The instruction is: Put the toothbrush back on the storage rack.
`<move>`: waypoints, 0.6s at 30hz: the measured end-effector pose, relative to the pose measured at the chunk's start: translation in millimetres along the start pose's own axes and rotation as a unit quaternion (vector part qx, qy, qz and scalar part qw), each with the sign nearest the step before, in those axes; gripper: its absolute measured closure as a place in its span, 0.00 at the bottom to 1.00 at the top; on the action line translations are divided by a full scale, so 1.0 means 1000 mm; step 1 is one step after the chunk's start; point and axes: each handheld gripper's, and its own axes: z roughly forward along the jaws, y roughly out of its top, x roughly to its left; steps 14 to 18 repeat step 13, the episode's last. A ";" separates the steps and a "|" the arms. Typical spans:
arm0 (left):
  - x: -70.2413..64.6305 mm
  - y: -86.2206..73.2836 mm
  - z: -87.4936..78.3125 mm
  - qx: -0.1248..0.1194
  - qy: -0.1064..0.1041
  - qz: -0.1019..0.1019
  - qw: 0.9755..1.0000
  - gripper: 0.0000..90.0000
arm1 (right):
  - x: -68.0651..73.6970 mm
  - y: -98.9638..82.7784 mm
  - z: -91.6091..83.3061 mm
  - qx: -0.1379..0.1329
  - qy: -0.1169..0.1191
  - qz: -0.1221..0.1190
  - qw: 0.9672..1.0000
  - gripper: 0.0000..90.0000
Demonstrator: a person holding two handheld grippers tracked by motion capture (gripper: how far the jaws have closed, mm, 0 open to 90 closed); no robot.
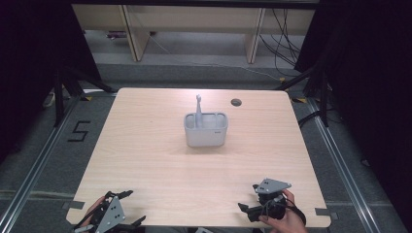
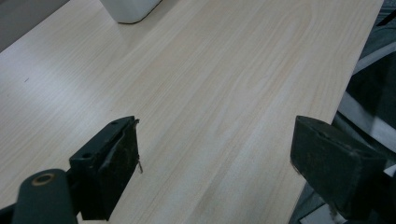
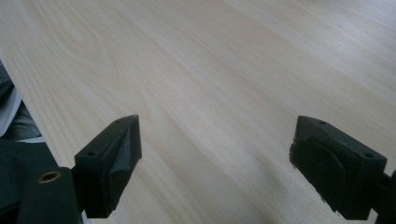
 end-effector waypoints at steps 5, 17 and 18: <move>0.000 0.000 0.000 0.000 0.000 0.000 1.000 0.17 | 0.000 0.001 0.000 -0.003 -0.004 -0.012 1.000 0.19; 0.000 0.000 0.000 0.003 0.001 0.003 1.000 0.17 | -0.001 0.002 -0.001 -0.002 0.002 -0.008 1.000 0.19; 0.000 0.000 0.000 0.003 0.001 0.003 1.000 0.17 | -0.001 0.002 -0.001 -0.002 0.002 -0.008 1.000 0.19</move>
